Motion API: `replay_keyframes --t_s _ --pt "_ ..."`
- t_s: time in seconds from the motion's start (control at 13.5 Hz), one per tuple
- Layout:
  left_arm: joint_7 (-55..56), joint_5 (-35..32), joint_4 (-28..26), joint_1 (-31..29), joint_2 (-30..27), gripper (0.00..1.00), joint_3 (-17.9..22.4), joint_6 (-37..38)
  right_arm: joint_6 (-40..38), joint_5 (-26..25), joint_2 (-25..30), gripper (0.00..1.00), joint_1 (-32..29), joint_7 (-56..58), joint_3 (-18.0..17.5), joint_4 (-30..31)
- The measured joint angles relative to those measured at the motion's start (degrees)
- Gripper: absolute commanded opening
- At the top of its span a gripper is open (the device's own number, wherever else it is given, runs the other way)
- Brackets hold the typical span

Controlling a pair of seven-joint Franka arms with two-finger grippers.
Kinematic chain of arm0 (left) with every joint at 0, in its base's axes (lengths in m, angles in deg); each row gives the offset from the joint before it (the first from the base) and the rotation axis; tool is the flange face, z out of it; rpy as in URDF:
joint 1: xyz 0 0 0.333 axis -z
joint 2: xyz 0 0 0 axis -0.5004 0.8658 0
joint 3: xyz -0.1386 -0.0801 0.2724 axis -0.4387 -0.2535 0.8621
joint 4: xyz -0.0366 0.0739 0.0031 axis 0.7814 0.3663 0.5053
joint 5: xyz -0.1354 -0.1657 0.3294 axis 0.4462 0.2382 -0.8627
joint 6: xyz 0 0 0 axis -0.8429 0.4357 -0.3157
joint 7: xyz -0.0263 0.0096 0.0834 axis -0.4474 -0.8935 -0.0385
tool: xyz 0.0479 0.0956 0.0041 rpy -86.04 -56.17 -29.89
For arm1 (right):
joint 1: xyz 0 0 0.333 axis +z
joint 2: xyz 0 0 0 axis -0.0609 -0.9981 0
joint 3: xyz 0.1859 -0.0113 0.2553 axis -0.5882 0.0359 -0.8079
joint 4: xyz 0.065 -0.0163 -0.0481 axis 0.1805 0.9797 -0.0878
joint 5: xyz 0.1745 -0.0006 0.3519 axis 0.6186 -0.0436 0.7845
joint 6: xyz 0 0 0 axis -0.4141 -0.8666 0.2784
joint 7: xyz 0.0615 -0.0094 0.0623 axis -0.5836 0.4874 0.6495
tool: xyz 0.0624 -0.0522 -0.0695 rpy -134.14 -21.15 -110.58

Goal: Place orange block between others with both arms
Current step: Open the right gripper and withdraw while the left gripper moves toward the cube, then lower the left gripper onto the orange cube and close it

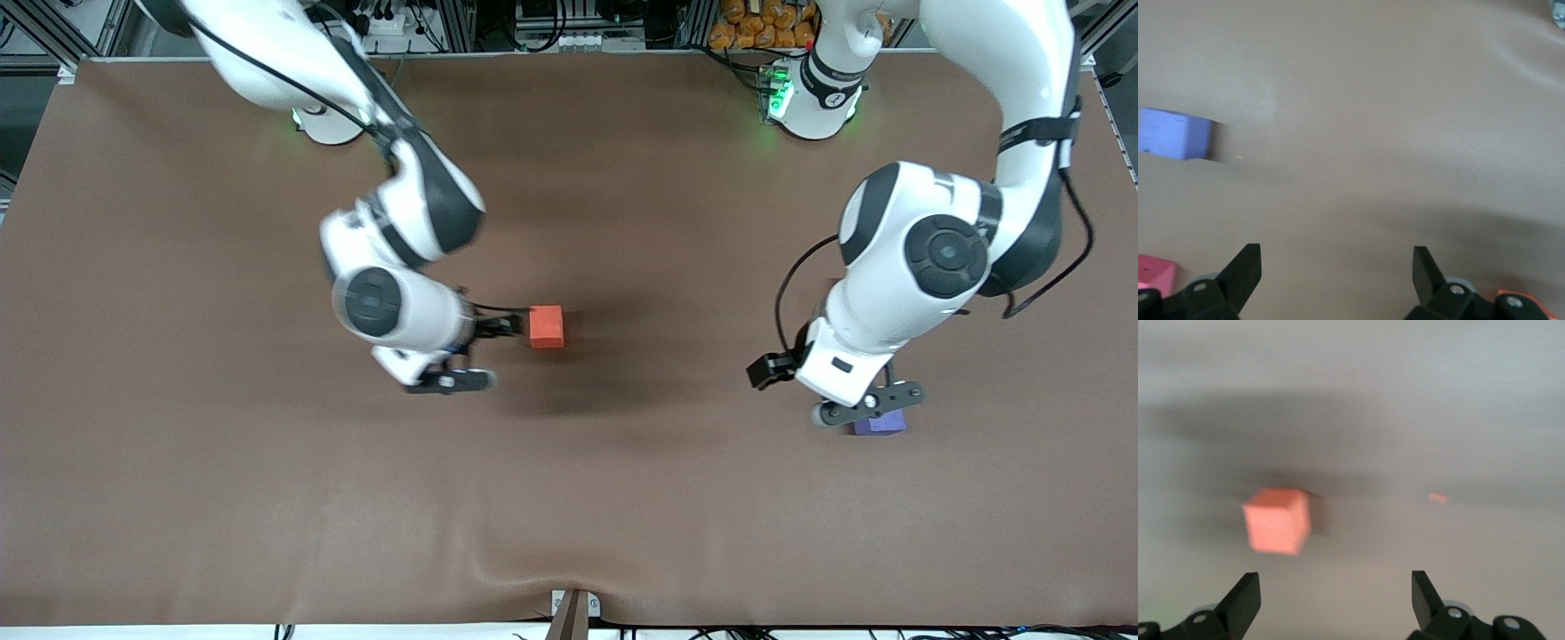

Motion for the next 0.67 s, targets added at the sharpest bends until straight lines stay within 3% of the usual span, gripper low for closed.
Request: replay_keyframes --t_s 0.3,0.52,0.67 --pt "5.01 0.53 2.78 5.35 5.58 1.00 -0.36 -4.12 -15.18 -3.83 11.34 1.00 -9.51 1.54 -0.75 0.11" --pt "8.57 0.55 3.80 11.54 9.93 1.00 -0.49 -11.13 -19.51 -4.09 17.47 1.00 -21.68 9.26 -4.67 0.13" --pt "11.57 0.55 4.12 15.49 12.35 1.00 -0.41 -16.68 -20.82 -5.77 19.82 1.00 -26.07 15.05 -4.53 0.16"
